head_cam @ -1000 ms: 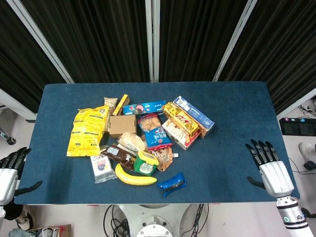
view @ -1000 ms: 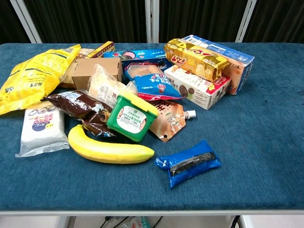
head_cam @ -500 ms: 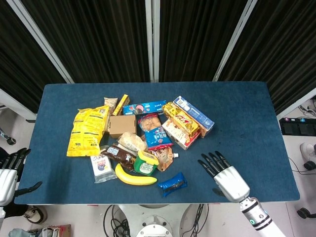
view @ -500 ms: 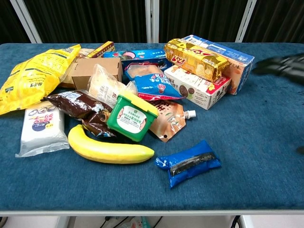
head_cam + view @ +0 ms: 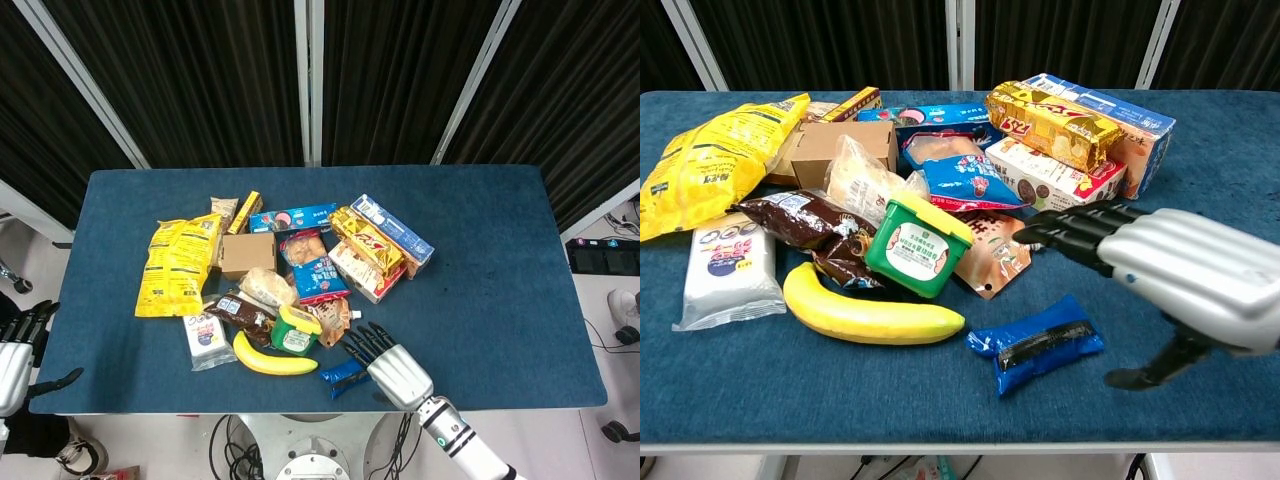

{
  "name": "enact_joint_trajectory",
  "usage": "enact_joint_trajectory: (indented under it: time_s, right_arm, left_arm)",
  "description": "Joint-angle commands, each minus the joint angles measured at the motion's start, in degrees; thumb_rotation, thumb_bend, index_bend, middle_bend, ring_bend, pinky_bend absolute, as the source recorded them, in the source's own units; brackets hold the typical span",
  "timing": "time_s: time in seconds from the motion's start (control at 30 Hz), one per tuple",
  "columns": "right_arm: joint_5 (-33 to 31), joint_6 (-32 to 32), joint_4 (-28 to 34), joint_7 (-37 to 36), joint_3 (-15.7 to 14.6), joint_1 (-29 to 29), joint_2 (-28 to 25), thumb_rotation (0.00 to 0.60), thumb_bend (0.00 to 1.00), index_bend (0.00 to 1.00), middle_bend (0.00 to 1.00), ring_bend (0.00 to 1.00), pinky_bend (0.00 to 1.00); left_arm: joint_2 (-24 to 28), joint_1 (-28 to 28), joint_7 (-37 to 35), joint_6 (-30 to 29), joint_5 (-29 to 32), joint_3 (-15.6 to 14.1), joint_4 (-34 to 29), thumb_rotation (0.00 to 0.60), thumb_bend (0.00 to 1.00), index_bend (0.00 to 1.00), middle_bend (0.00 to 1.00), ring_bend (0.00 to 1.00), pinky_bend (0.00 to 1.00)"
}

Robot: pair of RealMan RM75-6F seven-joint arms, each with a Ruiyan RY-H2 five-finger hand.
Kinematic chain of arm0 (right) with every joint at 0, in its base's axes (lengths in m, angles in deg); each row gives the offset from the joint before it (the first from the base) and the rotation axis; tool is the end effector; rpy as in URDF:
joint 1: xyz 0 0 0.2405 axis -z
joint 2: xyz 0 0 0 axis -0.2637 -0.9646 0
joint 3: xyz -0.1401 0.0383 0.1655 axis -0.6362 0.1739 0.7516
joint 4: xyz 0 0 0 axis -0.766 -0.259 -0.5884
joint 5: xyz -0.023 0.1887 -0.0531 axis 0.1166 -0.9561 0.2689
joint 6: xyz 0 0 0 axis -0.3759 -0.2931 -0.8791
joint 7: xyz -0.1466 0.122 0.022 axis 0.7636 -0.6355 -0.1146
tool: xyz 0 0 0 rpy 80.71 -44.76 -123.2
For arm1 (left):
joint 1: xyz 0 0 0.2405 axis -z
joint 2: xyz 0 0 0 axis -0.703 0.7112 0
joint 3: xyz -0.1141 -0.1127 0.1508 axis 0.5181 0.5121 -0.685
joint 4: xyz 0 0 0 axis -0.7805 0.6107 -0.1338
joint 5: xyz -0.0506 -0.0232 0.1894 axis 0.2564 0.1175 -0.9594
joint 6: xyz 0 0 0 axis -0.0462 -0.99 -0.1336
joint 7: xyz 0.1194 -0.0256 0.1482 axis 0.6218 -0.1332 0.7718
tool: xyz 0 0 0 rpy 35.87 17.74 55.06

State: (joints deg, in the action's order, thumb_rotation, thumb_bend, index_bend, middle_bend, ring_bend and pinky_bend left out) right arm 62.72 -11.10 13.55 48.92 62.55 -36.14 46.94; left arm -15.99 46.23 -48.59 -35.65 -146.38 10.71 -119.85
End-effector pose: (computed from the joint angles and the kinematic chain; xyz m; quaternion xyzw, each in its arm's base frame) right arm -0.0996 -0.2115 -0.0450 0.8105 -0.3126 0.3711 0.3282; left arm -0.2886 0.2004 0.1668 -0.6182 -0.3514 -0.3577 0.6054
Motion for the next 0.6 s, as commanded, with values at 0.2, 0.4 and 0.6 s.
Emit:
enact_joint_trajectory:
  time_s: [0.2,0.4,0.6]
  right_arm:
    - [-3.65,1.59,-4.44,2.03,0.9,-1.66,5.98,0.6,0.18,0.0,0.1,0.02,0.0]
    - [-4.56,0.89,-6.76,2.4,0.34,-1.79,8.48,0.6,0.22,0.12,0.18,0.12,0.03]
    - [-4.46,-0.02,-8.11,2.39,-0.51,-1.81,9.51,0.6,0.25,0.25,0.26,0.23,0.1]
  left_arm:
    - [0.09,-0.21,-0.31,-0.34,0.0,-0.03,0.14,0.471,0.0,0.12,0.1,0.13,0.27]
    - [0.05,-0.45,-0.74,-0.48,0.16,-0.09,0.57,0.469,0.0,0.12,0.1,0.13,0.27]
    - [-0.05,-0.46,-1.23,-0.46,0.17,-0.08,1.06,0.468,0.0,0.12,0.1,0.13,0.27]
